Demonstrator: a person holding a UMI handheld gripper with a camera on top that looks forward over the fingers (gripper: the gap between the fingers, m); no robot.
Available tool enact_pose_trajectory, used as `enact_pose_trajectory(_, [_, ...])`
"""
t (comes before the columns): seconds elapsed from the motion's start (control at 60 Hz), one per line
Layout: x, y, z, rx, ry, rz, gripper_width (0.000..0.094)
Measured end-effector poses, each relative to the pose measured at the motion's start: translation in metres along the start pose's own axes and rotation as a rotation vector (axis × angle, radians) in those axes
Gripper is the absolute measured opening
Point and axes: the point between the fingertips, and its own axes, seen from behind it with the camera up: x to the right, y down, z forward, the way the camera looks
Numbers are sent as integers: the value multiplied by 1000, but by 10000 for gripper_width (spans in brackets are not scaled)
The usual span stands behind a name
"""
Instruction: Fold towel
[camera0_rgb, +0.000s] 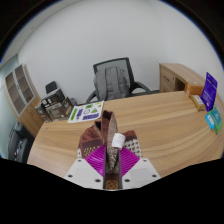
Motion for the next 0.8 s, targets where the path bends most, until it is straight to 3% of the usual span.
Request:
enact_pose_trajectory(0.1, [36, 11, 11, -18, 71, -45, 414])
enact_pose_trajectory(0.183, [63, 13, 7, -25, 148, -59, 753])
enact_pose_trajectory(0.233, [72, 7, -3, -9, 178, -62, 870])
enact_pose_trajectory(0.5, [38, -3, -88, 42, 200, -157, 855])
enact_pose_trajectory(0.8, [-41, 33, -238, 118, 225, -201, 861])
